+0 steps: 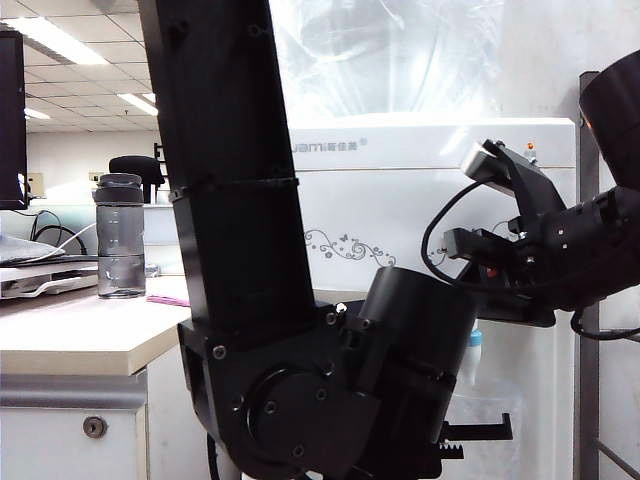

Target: Pick up the plastic mug from the left desk, go to the cold water outlet of the water dispenser, press the vertical switch to get some water, then put the mug back on the desk.

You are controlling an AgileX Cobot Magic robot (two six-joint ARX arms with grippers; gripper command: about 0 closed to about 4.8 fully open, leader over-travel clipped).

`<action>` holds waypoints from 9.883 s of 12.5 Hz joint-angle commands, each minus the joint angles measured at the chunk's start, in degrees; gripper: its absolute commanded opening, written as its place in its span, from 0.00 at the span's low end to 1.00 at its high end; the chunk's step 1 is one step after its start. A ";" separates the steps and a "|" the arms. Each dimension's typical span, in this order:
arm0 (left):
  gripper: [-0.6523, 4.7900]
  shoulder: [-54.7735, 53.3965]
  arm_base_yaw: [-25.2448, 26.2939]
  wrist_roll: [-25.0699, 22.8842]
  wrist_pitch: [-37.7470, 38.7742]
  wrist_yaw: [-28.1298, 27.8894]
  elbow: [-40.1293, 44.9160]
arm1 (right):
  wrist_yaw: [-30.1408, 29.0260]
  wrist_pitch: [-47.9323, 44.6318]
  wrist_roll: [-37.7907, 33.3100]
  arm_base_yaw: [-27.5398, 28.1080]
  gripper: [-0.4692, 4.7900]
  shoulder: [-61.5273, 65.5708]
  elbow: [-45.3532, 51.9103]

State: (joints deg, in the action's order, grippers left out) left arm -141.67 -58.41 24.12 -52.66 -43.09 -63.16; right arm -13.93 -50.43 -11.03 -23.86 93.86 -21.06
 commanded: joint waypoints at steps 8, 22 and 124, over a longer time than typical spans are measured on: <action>0.13 0.17 -0.26 0.33 -0.55 -0.20 -0.24 | 2.43 5.31 -4.66 -0.02 0.09 0.15 0.13; 0.13 0.15 -0.26 0.31 -0.48 -0.20 -0.22 | 2.69 7.06 -6.14 0.00 0.09 0.17 0.11; 0.13 0.17 -0.26 0.33 0.31 -0.20 -0.22 | 1.79 6.95 -4.76 0.00 0.09 -12.59 -0.02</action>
State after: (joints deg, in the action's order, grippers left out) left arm -141.75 -58.41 24.08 -51.16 -43.07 -63.09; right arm -12.05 -43.77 -15.97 -23.84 82.43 -20.93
